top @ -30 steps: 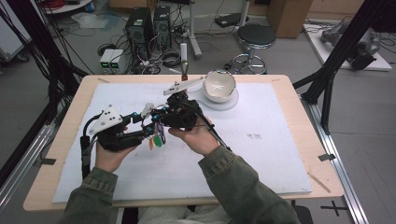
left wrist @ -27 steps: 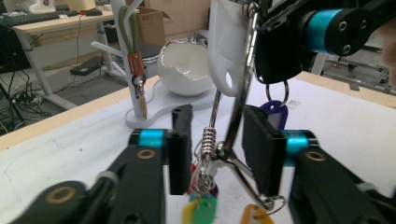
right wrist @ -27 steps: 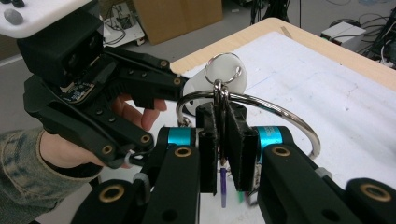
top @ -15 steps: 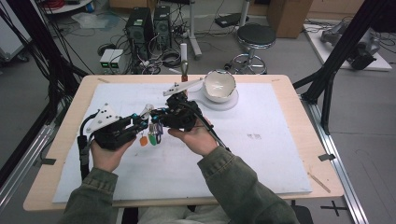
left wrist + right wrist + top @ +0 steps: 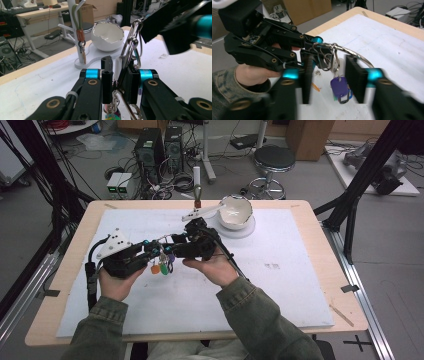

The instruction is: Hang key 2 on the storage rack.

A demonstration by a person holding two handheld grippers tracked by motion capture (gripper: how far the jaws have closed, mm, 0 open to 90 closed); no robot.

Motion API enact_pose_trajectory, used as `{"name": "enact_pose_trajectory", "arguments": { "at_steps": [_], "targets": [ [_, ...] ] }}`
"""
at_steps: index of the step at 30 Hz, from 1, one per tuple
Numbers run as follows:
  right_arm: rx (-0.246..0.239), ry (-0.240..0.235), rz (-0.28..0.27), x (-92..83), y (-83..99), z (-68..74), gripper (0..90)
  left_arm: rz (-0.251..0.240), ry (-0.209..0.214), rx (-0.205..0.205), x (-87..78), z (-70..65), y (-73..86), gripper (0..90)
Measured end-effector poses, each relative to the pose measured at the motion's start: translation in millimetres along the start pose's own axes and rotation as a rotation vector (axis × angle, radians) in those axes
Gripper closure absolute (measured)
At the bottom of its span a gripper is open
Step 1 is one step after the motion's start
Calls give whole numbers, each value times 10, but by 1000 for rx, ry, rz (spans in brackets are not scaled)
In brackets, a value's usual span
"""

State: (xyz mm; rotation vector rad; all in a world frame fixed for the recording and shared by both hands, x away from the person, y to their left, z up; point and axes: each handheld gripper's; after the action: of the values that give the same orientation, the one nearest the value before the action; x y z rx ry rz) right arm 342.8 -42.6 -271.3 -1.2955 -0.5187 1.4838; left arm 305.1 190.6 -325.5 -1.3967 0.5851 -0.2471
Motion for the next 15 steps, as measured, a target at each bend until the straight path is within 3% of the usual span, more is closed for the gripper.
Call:
{"name": "enact_pose_trajectory", "arguments": {
  "at_steps": [6,15],
  "targets": [
    [28,0,-24,-131,54,-77,298,14,8,16,49,-11,-23,795],
    [44,47,-59,-334,125,-183,111,20,15,0,93,13,-52,796]
  ]
}}
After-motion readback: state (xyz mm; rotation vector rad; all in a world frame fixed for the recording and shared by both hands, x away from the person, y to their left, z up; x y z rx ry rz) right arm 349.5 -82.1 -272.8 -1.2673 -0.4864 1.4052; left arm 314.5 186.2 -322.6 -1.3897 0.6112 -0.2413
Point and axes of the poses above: each handheld gripper's, and its own axes: x roughly forward along the jaws, y roughly out of its underside, z roughly to its left, and after that the axes turned 12 degrees about -y, right-handed
